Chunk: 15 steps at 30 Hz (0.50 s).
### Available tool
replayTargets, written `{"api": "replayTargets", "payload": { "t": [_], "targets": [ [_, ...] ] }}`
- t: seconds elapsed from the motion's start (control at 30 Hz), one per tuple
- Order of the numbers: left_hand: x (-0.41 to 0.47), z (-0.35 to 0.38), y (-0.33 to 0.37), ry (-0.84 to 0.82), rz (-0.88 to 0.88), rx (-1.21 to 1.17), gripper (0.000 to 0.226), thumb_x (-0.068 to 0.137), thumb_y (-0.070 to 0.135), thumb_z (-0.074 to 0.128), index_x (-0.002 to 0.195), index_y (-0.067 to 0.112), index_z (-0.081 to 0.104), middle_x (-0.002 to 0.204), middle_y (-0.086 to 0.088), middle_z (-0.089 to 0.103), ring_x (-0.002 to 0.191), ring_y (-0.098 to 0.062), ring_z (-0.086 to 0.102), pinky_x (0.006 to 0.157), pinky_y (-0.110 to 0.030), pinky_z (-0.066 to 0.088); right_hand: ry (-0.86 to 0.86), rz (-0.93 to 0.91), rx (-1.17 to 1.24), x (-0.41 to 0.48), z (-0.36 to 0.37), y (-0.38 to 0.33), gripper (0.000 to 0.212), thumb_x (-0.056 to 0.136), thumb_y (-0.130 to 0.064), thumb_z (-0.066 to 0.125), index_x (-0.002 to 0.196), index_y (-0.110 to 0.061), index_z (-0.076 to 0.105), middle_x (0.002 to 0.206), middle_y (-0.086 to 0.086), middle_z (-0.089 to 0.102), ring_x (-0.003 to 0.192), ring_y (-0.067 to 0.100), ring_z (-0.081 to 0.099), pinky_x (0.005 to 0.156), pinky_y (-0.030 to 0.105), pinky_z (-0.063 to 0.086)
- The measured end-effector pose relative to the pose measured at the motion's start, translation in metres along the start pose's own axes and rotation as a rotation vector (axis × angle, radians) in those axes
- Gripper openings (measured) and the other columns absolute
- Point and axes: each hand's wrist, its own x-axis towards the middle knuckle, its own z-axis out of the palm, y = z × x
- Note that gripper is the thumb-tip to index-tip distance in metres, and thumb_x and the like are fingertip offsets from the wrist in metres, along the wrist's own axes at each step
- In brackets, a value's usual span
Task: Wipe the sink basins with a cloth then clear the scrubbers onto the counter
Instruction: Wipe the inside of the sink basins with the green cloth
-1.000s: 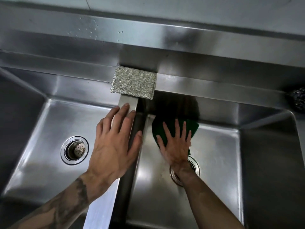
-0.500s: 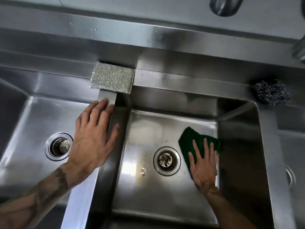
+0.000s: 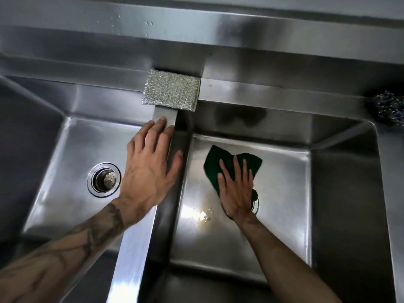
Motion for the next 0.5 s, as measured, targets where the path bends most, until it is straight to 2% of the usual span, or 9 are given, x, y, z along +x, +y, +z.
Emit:
{"api": "replayTargets", "payload": {
  "t": [0.1,0.23,0.3,0.43,0.5],
  "targets": [
    [0.0,0.0,0.0,-0.002,-0.003,0.004,0.057,0.104,0.04,0.048,0.152,0.009,0.047,0.165,-0.011,0.04,0.154,-0.034,0.033,0.121,-0.054,0.034,-0.062,-0.123,-0.007,-0.015,0.014,-0.029,0.053,0.107,-0.053,0.016,0.157,-0.042,0.029,0.171,0.0,0.013,0.158,0.027,0.004,0.126,0.052,0.014],
    [0.0,0.0,0.0,-0.015,-0.008,0.004,0.057,0.104,0.04,0.047,0.153,0.01,0.045,0.166,-0.009,0.038,0.155,-0.032,0.031,0.121,-0.053,0.035,-0.097,-0.26,-0.059,-0.046,0.027,-0.043,0.055,0.106,-0.055,0.029,0.158,-0.036,0.03,0.17,0.004,0.017,0.158,0.028,0.007,0.124,0.054,0.019],
    [0.0,-0.001,0.0,-0.014,-0.004,0.011,0.057,0.105,0.04,0.047,0.153,0.01,0.045,0.166,-0.009,0.038,0.155,-0.032,0.031,0.121,-0.053,0.035,-0.076,-0.235,-0.089,-0.038,0.023,-0.039,0.058,0.105,-0.057,0.03,0.159,-0.035,0.029,0.171,0.004,0.015,0.158,0.029,0.006,0.125,0.053,0.018],
    [0.0,0.0,0.0,-0.018,-0.01,0.018,0.056,0.104,0.039,0.048,0.153,0.011,0.045,0.166,-0.009,0.038,0.155,-0.032,0.031,0.121,-0.053,0.034,-0.053,-0.062,-0.081,-0.03,0.019,-0.052,0.058,0.105,-0.057,0.03,0.158,-0.036,0.029,0.171,0.006,0.014,0.158,0.032,0.005,0.126,0.053,0.015],
    [0.0,0.0,0.0,-0.021,-0.01,0.016,0.057,0.104,0.039,0.048,0.153,0.011,0.045,0.166,-0.009,0.038,0.155,-0.033,0.031,0.121,-0.053,0.034,-0.069,-0.129,-0.084,-0.047,0.024,-0.055,0.056,0.105,-0.055,0.029,0.159,-0.036,0.028,0.171,0.006,0.014,0.158,0.033,0.006,0.125,0.054,0.017]
  ]
}}
